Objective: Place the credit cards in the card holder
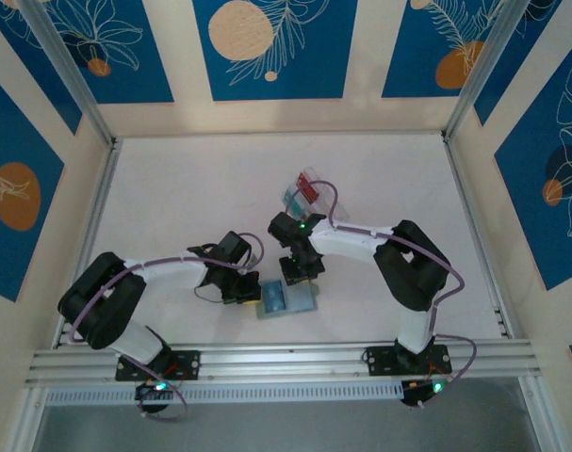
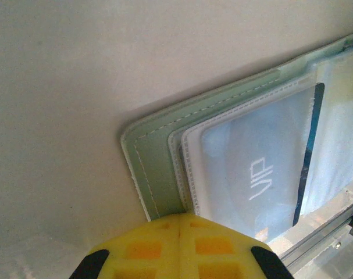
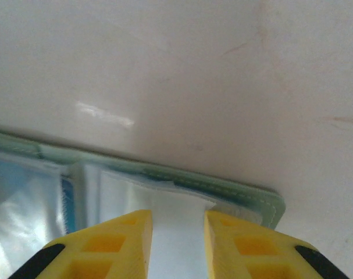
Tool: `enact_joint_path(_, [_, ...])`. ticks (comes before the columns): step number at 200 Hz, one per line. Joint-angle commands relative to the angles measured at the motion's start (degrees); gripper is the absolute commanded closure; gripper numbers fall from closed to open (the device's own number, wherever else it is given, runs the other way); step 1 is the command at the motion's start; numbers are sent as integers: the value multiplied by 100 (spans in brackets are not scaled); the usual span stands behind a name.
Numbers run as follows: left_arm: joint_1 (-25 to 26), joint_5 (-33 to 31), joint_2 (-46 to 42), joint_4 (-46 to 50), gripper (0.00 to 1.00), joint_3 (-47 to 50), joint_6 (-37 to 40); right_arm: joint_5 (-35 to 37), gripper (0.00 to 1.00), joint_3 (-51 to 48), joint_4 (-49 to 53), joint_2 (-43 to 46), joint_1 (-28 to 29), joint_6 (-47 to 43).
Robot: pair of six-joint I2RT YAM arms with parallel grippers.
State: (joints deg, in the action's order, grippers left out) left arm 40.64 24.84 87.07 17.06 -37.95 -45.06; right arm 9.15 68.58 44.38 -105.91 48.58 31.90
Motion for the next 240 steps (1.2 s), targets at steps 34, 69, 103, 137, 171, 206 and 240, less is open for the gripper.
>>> enact_joint_path(34, [150, -155, 315, -534, 100, 251, -82, 245, 68, -104, 190, -226, 129, 53])
enact_joint_path(69, [164, -139, 403, -580, 100, 227, -82, -262, 75, -300, -110, -290, 218, 274])
enact_joint_path(103, [190, -143, 424, -589, 100, 248, -91, -218, 98, -204, -43, -117, 222, 288])
enact_joint_path(137, [213, -159, 450, -634, 100, 281, -117, 16, 100, 151, 288, 13, 261, 169])
enact_joint_path(171, [246, -180, 433, -663, 100, 291, -161, 262, 100, 612, 712, 17, 322, 168])
enact_joint_path(206, [282, -174, 388, -660, 100, 244, -213, -59, 100, 956, 823, -109, 418, 184])
enact_joint_path(240, [315, -142, 383, -720, 100, 224, -273, -764, 97, 1013, 494, -296, 421, 326])
